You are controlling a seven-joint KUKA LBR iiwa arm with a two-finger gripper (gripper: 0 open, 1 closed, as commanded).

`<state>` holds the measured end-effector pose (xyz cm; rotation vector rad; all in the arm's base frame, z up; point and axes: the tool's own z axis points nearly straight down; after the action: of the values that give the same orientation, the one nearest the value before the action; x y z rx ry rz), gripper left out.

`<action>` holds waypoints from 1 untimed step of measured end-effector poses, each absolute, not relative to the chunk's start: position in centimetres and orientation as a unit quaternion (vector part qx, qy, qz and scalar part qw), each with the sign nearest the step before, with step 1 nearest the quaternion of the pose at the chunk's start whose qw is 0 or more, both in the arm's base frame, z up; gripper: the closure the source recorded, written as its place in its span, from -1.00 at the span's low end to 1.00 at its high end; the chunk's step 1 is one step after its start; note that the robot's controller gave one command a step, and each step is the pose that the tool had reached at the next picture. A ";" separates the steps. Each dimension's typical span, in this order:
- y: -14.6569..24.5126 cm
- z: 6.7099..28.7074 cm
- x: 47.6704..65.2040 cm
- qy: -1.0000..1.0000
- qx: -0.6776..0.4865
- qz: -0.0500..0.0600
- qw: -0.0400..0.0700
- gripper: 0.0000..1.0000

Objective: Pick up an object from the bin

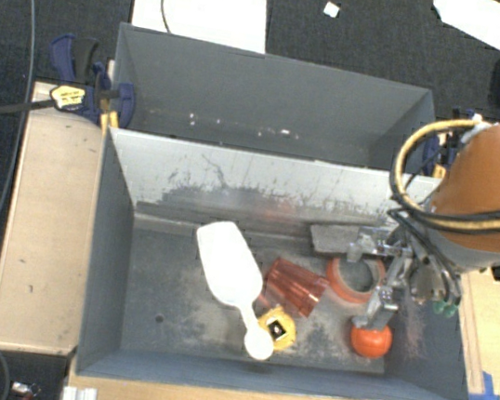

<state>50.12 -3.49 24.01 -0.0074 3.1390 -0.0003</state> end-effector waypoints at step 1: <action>-3.3 14.7 49.5 0.997 -0.079 0.000 0.004 -1.00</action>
Offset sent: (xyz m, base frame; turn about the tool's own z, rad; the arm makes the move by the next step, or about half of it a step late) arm -0.0093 -0.0198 -0.1231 -0.2011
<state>49.52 -3.26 14.71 -0.2470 3.1235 -0.0015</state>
